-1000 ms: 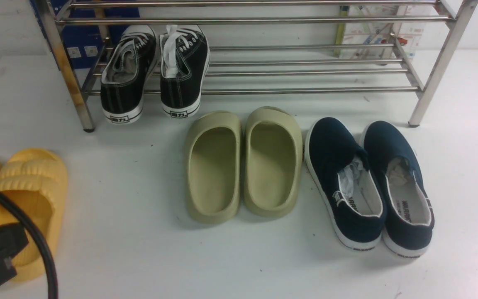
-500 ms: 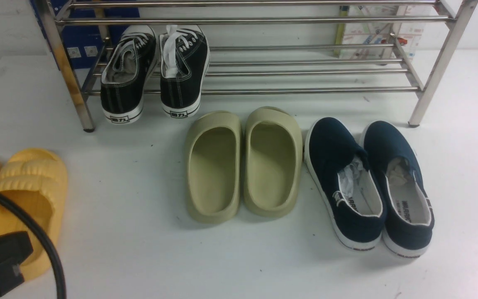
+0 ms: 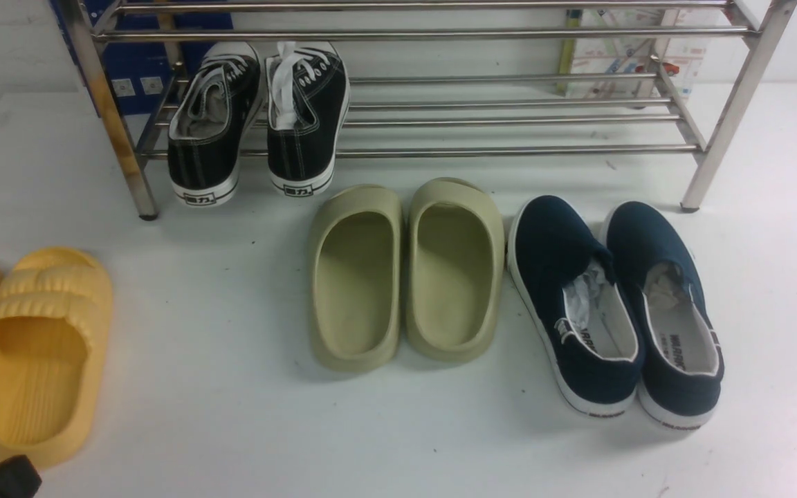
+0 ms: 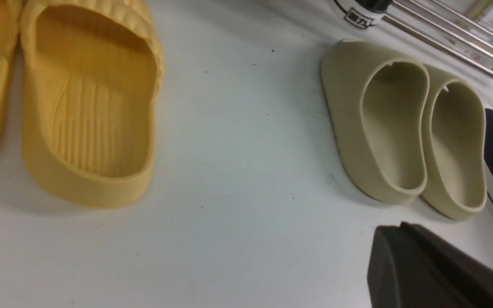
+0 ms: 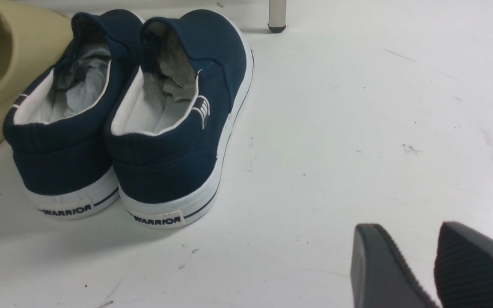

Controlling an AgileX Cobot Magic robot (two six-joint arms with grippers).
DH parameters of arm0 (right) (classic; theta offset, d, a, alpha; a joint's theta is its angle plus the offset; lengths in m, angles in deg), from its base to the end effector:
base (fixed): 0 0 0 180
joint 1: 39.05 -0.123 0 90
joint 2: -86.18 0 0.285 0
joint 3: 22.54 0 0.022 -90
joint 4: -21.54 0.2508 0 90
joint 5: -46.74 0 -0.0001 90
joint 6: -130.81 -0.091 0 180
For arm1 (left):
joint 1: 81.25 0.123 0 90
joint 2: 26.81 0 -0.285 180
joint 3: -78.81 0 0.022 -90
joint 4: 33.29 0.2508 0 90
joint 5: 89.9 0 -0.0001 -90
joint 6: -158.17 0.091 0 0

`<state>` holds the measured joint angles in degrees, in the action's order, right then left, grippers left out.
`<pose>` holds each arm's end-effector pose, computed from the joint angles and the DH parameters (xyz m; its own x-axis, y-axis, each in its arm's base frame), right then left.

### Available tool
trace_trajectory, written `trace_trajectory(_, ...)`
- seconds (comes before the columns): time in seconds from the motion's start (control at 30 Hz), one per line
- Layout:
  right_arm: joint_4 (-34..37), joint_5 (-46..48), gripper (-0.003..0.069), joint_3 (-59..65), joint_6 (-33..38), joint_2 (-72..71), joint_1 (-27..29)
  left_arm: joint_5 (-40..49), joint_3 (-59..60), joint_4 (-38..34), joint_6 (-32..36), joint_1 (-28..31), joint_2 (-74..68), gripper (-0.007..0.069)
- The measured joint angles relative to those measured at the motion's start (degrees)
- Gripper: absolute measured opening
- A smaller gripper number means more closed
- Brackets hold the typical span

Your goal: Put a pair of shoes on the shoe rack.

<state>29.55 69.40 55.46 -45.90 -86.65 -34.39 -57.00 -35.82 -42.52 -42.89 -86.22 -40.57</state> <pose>0.0521 0.0007 0.1740 -0.2989 0.0962 -0.9494 0.0517 0.9951 0.0845 0.0487 -0.0122 0.2261 -0.4031 -0.4471 -0.7985 -0.0313 0.8787 -0.4763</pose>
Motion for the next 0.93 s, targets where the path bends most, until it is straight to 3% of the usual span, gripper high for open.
trace_trajectory(0.47, 0.0, 0.0, 0.0239, 0.0, 0.0, 0.0, 0.0, -7.0, 13.0, 0.0, -0.2, 0.1, 6.6, -0.0013)
trace_trajectory(0.93, -0.1, 0.0, 0.0239, 0.0, 0.0, 0.0, 0.0, -10.1, 13.4, 5.9, -0.2, 0.1, 6.6, -0.0013)
